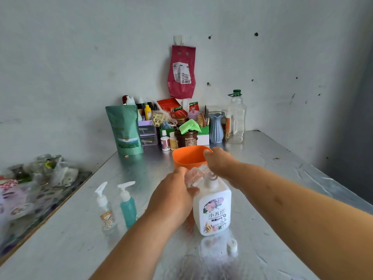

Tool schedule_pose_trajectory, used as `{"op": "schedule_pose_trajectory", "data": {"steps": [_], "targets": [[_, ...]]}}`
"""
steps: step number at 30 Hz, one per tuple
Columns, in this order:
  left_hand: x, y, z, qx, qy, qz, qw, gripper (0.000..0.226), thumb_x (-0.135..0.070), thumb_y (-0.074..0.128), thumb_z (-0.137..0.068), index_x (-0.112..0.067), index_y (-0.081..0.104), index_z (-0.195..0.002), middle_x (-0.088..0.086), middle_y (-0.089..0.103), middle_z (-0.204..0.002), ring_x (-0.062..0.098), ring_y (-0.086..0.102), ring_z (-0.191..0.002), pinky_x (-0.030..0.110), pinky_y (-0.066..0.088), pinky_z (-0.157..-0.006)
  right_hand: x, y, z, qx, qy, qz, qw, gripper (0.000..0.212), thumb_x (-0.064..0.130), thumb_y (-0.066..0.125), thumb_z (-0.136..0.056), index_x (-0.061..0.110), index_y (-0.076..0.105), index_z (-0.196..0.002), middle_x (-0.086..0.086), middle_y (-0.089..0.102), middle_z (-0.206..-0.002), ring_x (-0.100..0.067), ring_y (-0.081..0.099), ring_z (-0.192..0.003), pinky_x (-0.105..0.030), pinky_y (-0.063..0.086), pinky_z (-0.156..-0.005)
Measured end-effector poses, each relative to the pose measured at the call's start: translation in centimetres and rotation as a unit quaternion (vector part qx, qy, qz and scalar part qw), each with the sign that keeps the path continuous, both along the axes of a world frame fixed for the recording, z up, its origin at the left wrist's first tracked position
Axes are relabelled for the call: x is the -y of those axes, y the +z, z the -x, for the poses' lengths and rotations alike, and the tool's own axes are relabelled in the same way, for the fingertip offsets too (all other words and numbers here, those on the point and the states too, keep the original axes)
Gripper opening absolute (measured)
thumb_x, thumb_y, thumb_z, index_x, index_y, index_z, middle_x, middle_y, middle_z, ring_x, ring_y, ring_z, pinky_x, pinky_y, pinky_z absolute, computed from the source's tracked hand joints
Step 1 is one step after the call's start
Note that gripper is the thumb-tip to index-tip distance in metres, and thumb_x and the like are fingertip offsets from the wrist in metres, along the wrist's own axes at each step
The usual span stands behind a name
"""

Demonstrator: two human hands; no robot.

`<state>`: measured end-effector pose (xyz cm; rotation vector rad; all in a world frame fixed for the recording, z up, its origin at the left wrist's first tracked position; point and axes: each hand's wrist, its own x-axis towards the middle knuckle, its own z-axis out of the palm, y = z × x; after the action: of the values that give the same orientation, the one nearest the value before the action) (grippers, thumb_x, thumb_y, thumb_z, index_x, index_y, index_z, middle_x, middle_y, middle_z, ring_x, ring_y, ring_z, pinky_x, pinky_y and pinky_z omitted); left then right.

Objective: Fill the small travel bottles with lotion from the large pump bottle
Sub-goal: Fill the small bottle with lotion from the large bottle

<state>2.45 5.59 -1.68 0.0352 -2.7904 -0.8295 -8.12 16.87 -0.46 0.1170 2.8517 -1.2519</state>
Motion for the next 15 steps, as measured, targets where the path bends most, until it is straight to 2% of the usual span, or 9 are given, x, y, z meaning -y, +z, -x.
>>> {"op": "schedule_pose_trajectory", "data": {"steps": [3, 7, 12, 15], "targets": [[0.0, -0.1, 0.2, 0.001, 0.001, -0.003, 1.0, 0.036, -0.034, 0.062, -0.093, -0.028, 0.049, -0.126, -0.005, 0.06, -0.125, 0.018, 0.057, -0.111, 0.029, 0.043, -0.085, -0.1, 0.2, -0.4, 0.001, 0.002, -0.037, 0.999, 0.052, 0.036, 0.023, -0.098, 0.008, 0.033, -0.142, -0.019, 0.041, -0.141, -0.037, 0.038, -0.129, -0.05, 0.029, -0.111], [0.2, -0.5, 0.4, -0.003, 0.006, -0.01, 1.0, 0.034, -0.034, 0.063, -0.091, -0.031, 0.05, -0.123, -0.007, 0.059, -0.123, 0.017, 0.056, -0.109, 0.028, 0.041, -0.082, -0.4, 0.5, -1.2, -0.032, 0.024, -0.083, 0.996, 0.04, 0.019, 0.024, -0.103, 0.008, 0.04, -0.138, -0.017, 0.039, -0.143, -0.036, 0.034, -0.133, -0.047, 0.025, -0.113], [0.6, -1.1, 0.6, -0.016, 0.017, -0.031, 0.999, 0.029, -0.032, 0.068, -0.088, -0.03, 0.055, -0.113, -0.009, 0.064, -0.111, 0.016, 0.059, -0.098, 0.03, 0.044, -0.077, -0.5, 0.1, -0.8, -0.049, 0.033, -0.085, 0.995, 0.043, 0.014, 0.023, -0.103, 0.009, 0.039, -0.142, -0.013, 0.04, -0.146, -0.031, 0.035, -0.135, -0.044, 0.023, -0.115], [0.7, -2.0, 1.0, -0.01, 0.024, -0.036, 0.999, 0.03, -0.031, 0.07, -0.087, -0.028, 0.056, -0.113, -0.009, 0.065, -0.11, 0.016, 0.059, -0.097, 0.027, 0.04, -0.073, -0.3, -0.9, -0.4, -0.052, 0.034, -0.077, 0.995, 0.046, 0.017, 0.023, -0.102, 0.011, 0.035, -0.145, -0.012, 0.04, -0.147, -0.029, 0.034, -0.137, -0.045, 0.02, -0.117]]}}
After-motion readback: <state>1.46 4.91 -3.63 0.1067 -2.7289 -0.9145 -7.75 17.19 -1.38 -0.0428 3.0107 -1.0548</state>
